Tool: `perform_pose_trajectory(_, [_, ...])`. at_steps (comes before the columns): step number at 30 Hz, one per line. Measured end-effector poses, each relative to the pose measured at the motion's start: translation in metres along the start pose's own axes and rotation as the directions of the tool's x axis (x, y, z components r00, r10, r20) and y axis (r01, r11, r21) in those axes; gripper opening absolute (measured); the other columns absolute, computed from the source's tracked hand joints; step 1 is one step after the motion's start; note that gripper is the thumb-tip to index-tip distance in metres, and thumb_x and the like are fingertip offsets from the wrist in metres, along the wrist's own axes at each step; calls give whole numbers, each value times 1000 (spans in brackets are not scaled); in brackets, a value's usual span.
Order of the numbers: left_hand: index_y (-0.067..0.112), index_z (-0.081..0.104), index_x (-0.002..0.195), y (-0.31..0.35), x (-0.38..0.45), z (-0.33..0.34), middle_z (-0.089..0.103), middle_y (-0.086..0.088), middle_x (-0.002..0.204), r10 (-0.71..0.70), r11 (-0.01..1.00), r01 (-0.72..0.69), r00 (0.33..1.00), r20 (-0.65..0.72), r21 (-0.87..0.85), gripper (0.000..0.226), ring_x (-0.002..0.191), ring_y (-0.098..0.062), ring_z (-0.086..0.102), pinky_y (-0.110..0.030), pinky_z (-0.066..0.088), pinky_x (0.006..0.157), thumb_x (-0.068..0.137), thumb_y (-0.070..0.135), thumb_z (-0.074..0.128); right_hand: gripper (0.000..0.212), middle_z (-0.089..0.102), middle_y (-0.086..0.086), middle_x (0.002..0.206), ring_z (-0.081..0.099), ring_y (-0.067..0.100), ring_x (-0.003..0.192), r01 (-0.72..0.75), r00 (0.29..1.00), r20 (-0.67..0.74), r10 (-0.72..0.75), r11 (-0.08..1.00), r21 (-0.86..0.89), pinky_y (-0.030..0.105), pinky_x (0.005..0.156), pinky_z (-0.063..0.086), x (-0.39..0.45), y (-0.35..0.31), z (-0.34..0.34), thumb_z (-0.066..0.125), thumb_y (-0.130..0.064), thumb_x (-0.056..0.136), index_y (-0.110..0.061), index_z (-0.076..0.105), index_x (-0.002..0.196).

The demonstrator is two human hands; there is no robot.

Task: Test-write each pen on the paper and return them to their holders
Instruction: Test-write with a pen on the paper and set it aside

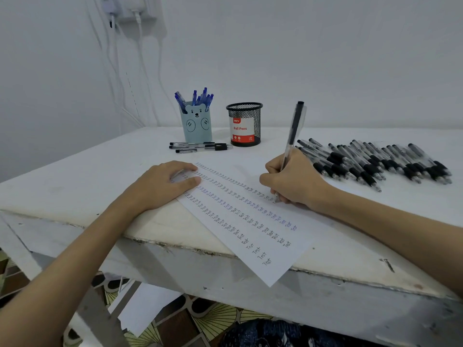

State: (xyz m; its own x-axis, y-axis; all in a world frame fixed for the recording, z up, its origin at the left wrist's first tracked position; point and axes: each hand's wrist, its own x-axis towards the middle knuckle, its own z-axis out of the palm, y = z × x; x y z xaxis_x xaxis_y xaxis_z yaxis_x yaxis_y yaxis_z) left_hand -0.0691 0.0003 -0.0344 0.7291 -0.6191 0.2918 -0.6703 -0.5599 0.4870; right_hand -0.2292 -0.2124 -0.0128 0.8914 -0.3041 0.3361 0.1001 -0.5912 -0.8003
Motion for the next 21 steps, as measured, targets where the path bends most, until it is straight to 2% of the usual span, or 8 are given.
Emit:
perform_pose_trajectory(2, [46,57,111,0,-1,0,53,21,127,0,1000,0,1000,-2,-4,51,120,-5,47,-29,34,104,68,73,48,47,23,-2,37,34,19,37,15,1000,-11,-15,1000,-9,11,33,23,0,0,0,49,9,74,-14,23,43])
perform_pose_trajectory(5, [45,58,112,1,-1,0,53,20,128,-1,1000,1,1000,-6,-7,51,120,-6,46,-31,34,105,69,71,48,48,14,-7,37,35,21,51,46,999,-22,-47,998,-35,15,36,25,0,-1,2,49,9,73,-16,20,43])
perform_pose_trajectory(10, [45,57,112,2,-1,0,53,20,128,6,1000,-6,1000,-3,6,51,120,-6,47,-27,33,102,69,70,47,47,16,-5,37,35,23,52,34,999,-12,-34,999,-16,12,32,23,-1,-2,1,49,9,75,-14,22,44])
perform_pose_trajectory(14, [42,58,114,3,-1,0,53,19,129,9,1000,-8,1000,-9,11,51,120,-7,47,-28,33,102,71,68,47,44,20,4,45,34,23,52,28,999,-25,-28,999,-16,11,31,22,-2,-3,0,48,9,75,-13,23,46])
perform_pose_trajectory(18, [41,58,115,4,-1,0,53,19,128,11,1000,-11,1000,-9,10,52,120,-7,46,-26,32,100,71,66,47,49,14,-6,39,34,22,56,28,999,-39,-31,998,-61,16,38,23,0,-2,2,50,8,74,-16,20,44])
perform_pose_trajectory(21, [41,58,115,3,-1,0,53,19,128,13,1000,-12,1000,-10,13,49,118,-5,46,-25,32,98,74,66,50,45,21,4,47,33,21,50,7,999,-38,-9,999,-43,13,32,23,0,-2,0,49,7,76,-14,22,46])
